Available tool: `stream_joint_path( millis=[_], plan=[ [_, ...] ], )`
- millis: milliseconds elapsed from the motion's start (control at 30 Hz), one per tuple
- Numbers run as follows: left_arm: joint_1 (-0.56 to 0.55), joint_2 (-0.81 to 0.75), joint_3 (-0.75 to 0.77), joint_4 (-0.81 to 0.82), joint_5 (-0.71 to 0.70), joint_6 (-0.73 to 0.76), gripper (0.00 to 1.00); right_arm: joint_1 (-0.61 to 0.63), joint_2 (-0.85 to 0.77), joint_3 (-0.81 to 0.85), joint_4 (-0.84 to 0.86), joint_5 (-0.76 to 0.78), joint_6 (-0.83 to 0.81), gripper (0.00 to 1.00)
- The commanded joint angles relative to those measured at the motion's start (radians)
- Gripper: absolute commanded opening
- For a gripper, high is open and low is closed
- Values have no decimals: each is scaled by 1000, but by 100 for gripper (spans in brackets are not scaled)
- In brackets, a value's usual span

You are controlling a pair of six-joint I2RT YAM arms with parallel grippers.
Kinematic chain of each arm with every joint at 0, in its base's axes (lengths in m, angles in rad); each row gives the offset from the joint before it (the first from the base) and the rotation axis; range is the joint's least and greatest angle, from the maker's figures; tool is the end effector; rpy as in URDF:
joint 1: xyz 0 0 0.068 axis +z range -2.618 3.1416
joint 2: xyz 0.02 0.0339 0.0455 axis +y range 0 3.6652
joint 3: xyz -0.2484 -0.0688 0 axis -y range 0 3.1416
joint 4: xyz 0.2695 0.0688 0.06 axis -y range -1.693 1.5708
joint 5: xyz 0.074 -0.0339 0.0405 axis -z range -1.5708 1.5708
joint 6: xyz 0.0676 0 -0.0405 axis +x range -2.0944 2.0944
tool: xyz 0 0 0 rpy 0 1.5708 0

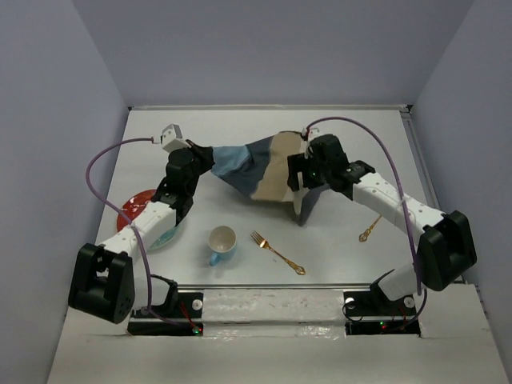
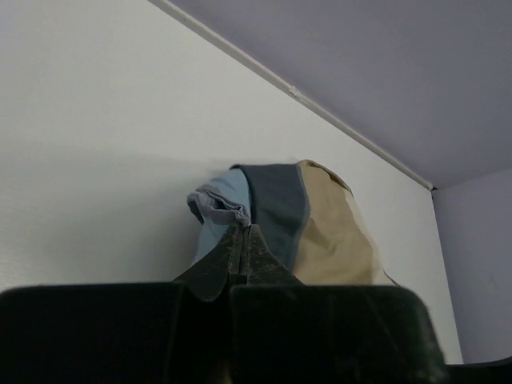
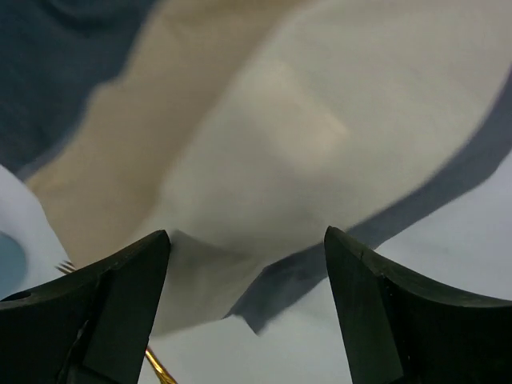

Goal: Set the dinner table for one person

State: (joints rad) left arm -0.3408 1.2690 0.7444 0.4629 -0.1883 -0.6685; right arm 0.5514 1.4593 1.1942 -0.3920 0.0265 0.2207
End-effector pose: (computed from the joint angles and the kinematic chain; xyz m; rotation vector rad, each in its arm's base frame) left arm 0.3337 -0.1049 0.2590 -0.4164 1.6148 -0.6178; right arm 0.3248 0.1977 0.2612 -0.3569 2.2280 0.3899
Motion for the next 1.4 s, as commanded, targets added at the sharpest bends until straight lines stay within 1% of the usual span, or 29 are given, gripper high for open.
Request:
stream_joint_path(
  millis=[0, 67, 133, 300, 333, 367, 400, 433, 467, 500, 567, 600, 633, 667, 700, 767, 867, 967, 1000, 1100, 1200, 1233, 1300, 1367],
  plan=[
    [-3, -68, -106, 86, 13, -71, 0, -22, -60, -113, -48, 64, 26, 84],
    [-1, -80, -158, 102, 15, -82, 0, -22, -114, -168, -9, 58, 48, 81],
    [-1, -102, -183, 103, 10, -79, 0, -33, -138, -203, 14, 94, 91, 77],
    [-1, -167, -198, 108, 1, -79, 0, -59, -183, -310, 28, 125, 170, 68],
    [-4, -175, -201, 108, 1, -80, 0, -70, -201, -353, 30, 136, 201, 65],
    [-4, -184, -207, 108, 3, -82, 0, -82, -209, -373, 27, 150, 215, 59],
    [-6, -198, -211, 108, 0, -83, 0, -91, -218, -395, 25, 154, 251, 57],
    [-6, -204, -214, 111, -8, -82, 0, -103, -235, -441, 24, 151, 267, 52],
    [-7, -207, -215, 118, -14, -77, 0, -103, -243, -459, 13, 148, 282, 50],
    [-9, -215, -215, 121, -26, -75, 0, -113, -247, -475, -4, 142, 330, 47],
    [-9, -223, -220, 147, -28, -78, 0, -113, -254, -505, -43, 113, 365, 48],
    [-13, -230, -227, 158, -27, -83, 0, -113, -254, -515, -85, 95, 380, 50],
    [-18, -234, -243, 178, -26, -88, 0, -113, -255, -524, -106, 64, 408, 54],
    [-33, -238, -253, 187, -33, -95, 0, -113, -269, -550, -138, 70, 434, 58],
    [-33, -240, -263, 194, -37, -97, 0, -113, -286, -564, -148, 70, 446, 58],
    [-50, -244, -284, 209, -45, -100, 0, -113, -329, -574, -179, 82, 460, 61],
    [-58, -270, -307, 220, -49, -103, 0, -113, -320, -565, -208, 114, 483, 64],
    [-63, -304, -313, 223, -40, -103, 0, -113, -240, -550, -226, 130, 499, 64],
    [-66, -319, -316, 224, -39, -105, 0, -113, -205, -544, -222, 119, 505, 63],
    [-73, -344, -327, 237, -40, -105, 0, -113, -169, -544, -191, 79, 516, 60],
    [-73, -362, -347, 253, -46, -106, 0, -113, -139, -544, -179, 69, 523, 54],
    [-73, -362, -356, 266, -46, -111, 0, -113, -123, -545, -176, 69, 526, 49],
    [-75, -361, -361, 275, -36, -114, 0, -113, -109, -550, -157, 64, 532, 43],
    [-75, -353, -364, 286, -27, -117, 0, -113, -99, -555, -143, 79, 540, 27]
  ],
)
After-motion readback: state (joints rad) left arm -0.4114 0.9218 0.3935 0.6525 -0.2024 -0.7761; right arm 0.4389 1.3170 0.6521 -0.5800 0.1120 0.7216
